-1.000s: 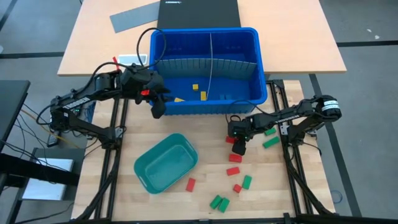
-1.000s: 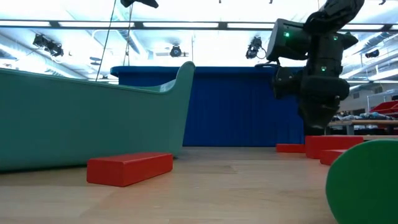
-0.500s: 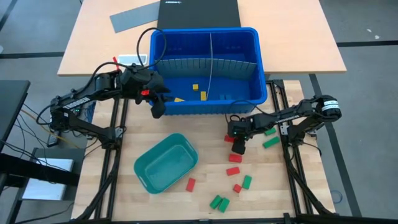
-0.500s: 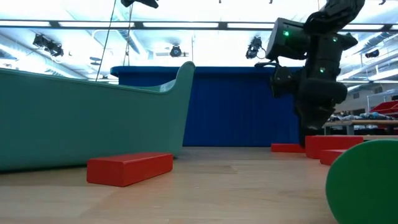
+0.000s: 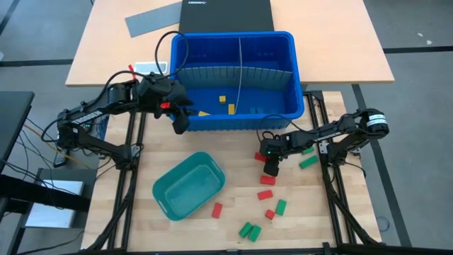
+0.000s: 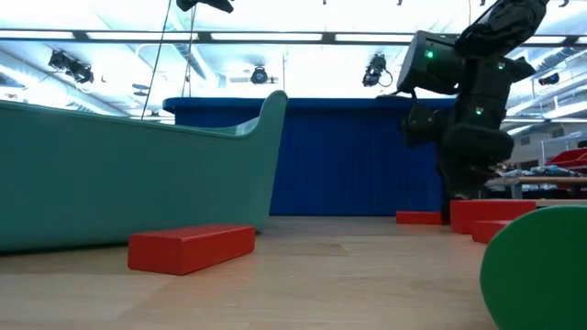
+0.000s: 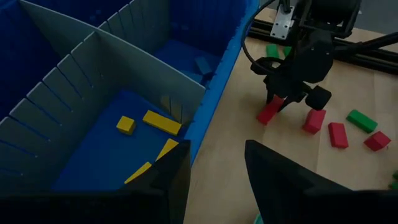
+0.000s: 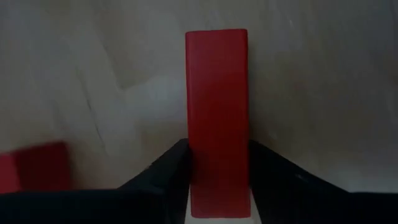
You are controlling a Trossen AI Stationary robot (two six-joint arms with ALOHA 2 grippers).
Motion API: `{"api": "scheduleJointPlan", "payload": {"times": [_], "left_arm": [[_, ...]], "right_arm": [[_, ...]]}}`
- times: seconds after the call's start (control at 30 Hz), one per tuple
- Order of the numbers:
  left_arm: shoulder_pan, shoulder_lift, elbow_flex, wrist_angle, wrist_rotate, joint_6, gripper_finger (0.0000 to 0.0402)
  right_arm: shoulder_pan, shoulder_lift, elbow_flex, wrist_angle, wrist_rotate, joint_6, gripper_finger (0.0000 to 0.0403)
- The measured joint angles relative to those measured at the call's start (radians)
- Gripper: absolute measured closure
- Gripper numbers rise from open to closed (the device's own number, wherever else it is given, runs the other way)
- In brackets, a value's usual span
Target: Sort Items/Unsort Items
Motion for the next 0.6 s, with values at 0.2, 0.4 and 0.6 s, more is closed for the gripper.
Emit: {"api": "scheduleJointPlan", "payload": {"times": [0.2,0.4,0.6], "left_arm": [[0.000,0.000,0.000,0.001,0.000,0.000,0.0243],[0.000,0.000,0.000,0.007,-0.001,-0.005,0.0243],[0.000,0.000,0.000,0.011,-0.008,-0.016,0.0243]], "right_arm": [[0.001,-0.007,0.097,-0.015,-0.125,0.006,0.0280],[0.011,-0.077,0.290,-0.031,-0.178,-0.012,0.0280],[-0.066,-0.157,0.525,-0.059,0.108,-0.145,0.0280]]}}
